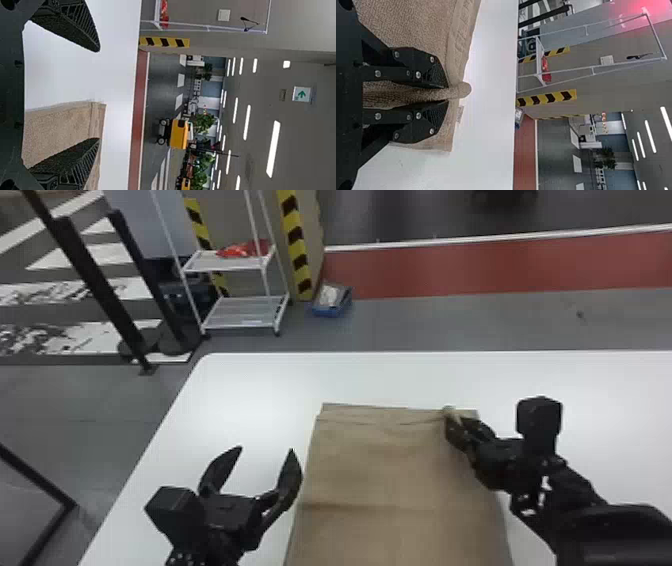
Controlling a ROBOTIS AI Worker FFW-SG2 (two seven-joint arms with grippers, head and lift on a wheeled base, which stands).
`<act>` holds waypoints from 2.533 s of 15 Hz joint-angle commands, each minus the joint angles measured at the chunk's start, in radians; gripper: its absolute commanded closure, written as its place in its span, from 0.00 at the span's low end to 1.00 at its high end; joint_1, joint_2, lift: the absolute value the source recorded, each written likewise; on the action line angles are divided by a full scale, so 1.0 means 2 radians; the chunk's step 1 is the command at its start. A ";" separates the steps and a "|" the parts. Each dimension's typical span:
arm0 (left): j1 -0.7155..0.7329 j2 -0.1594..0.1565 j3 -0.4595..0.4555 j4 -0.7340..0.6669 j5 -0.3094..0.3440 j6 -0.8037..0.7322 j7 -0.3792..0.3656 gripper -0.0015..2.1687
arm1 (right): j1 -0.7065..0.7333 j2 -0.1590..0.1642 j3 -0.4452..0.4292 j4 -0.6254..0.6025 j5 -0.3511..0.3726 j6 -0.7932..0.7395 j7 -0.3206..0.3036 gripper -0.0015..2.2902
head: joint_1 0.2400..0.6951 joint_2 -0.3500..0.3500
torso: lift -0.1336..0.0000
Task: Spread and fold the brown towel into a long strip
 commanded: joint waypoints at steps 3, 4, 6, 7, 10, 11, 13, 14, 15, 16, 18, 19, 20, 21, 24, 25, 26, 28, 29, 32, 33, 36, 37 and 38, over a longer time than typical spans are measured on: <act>-0.001 0.004 0.004 -0.002 0.006 0.000 0.000 0.04 | 0.042 -0.001 0.014 -0.082 -0.002 0.000 0.014 0.57 | 1.00 0.79 | 0.16; -0.001 0.004 0.010 -0.005 0.008 0.000 -0.001 0.04 | 0.057 -0.002 0.023 -0.112 -0.001 0.000 0.014 0.57 | 1.00 0.80 | 0.16; -0.001 0.003 0.035 -0.015 0.022 0.002 -0.005 0.04 | 0.078 -0.007 0.054 -0.161 0.000 0.001 0.017 0.57 | 1.00 0.85 | 0.16; -0.001 0.002 0.050 -0.021 0.030 0.006 -0.005 0.04 | 0.083 -0.008 0.070 -0.176 0.002 0.001 0.022 0.57 | 1.00 0.88 | 0.16; -0.006 -0.003 0.103 -0.028 0.059 0.020 -0.007 0.04 | 0.085 -0.015 0.152 -0.196 0.028 0.013 0.025 0.57 | 1.00 1.00 | 0.16; -0.008 -0.004 0.119 -0.029 0.071 0.025 -0.007 0.04 | 0.080 -0.015 0.178 -0.196 0.043 0.029 0.025 0.57 | 1.00 1.00 | 0.16; -0.019 -0.005 0.148 -0.029 0.089 0.035 -0.008 0.04 | 0.069 -0.014 0.229 -0.187 0.079 0.053 0.025 0.57 | 1.00 1.00 | 0.16; -0.025 -0.004 0.154 -0.029 0.092 0.048 -0.009 0.04 | 0.063 -0.013 0.254 -0.178 0.090 0.061 0.024 0.57 | 1.00 1.00 | 0.16; -0.026 -0.004 0.156 -0.028 0.094 0.048 -0.010 0.04 | 0.053 -0.012 0.280 -0.166 0.104 0.076 0.024 0.57 | 1.00 1.00 | 0.16; -0.026 -0.004 0.156 -0.028 0.095 0.048 -0.011 0.04 | 0.041 -0.012 0.302 -0.153 0.118 0.102 0.024 0.51 | 1.00 1.00 | 0.16; -0.028 -0.005 0.156 -0.027 0.095 0.048 -0.011 0.04 | 0.036 -0.008 0.327 -0.135 0.139 0.118 0.022 0.00 | 1.00 1.00 | 0.16; -0.029 -0.004 0.155 -0.026 0.095 0.048 -0.011 0.04 | 0.040 -0.012 0.326 -0.135 0.134 0.115 0.024 0.00 | 1.00 1.00 | 0.16; -0.030 -0.004 0.155 -0.025 0.095 0.049 -0.011 0.04 | 0.048 -0.015 0.319 -0.143 0.130 0.107 0.025 0.00 | 1.00 1.00 | 0.16; -0.030 -0.004 0.152 -0.024 0.095 0.049 -0.011 0.04 | 0.062 -0.018 0.305 -0.159 0.120 0.098 0.029 0.01 | 1.00 1.00 | 0.16; -0.030 -0.005 0.145 -0.022 0.090 0.052 -0.017 0.04 | 0.109 -0.043 0.246 -0.226 0.067 0.046 0.040 0.02 | 1.00 1.00 | 0.16; -0.030 -0.005 0.143 -0.020 0.089 0.052 -0.025 0.04 | 0.131 -0.048 0.223 -0.250 0.064 0.033 0.040 0.02 | 1.00 1.00 | 0.16; -0.030 -0.004 0.139 -0.019 0.085 0.052 -0.032 0.04 | 0.159 -0.051 0.188 -0.276 0.054 0.010 0.047 0.02 | 1.00 1.00 | 0.16; -0.030 -0.004 0.137 -0.013 0.072 0.054 -0.061 0.04 | 0.208 -0.058 0.121 -0.318 0.027 -0.031 0.056 0.02 | 1.00 1.00 | 0.16; -0.029 -0.005 0.137 -0.013 0.051 0.058 -0.085 0.04 | 0.236 -0.058 0.082 -0.333 0.026 -0.060 0.056 0.02 | 1.00 1.00 | 0.16; -0.019 -0.016 0.152 -0.017 0.000 0.060 -0.196 0.04 | 0.276 -0.041 -0.042 -0.345 -0.003 -0.088 0.062 0.02 | 1.00 1.00 | 0.16; -0.018 -0.027 0.165 -0.020 -0.030 0.060 -0.255 0.04 | 0.282 -0.028 -0.094 -0.343 -0.033 -0.088 0.075 0.03 | 1.00 1.00 | 0.16; -0.010 -0.034 0.187 -0.047 -0.083 0.061 -0.357 0.04 | 0.293 0.003 -0.235 -0.331 -0.091 -0.088 0.120 0.03 | 1.00 0.83 | 0.16; -0.008 -0.036 0.193 -0.058 -0.099 0.072 -0.391 0.04 | 0.293 0.003 -0.266 -0.322 -0.108 -0.088 0.122 0.03 | 1.00 0.67 | 0.16; -0.008 -0.037 0.199 -0.070 -0.121 0.097 -0.433 0.04 | 0.293 0.003 -0.295 -0.311 -0.120 -0.088 0.124 0.03 | 1.00 0.60 | 0.16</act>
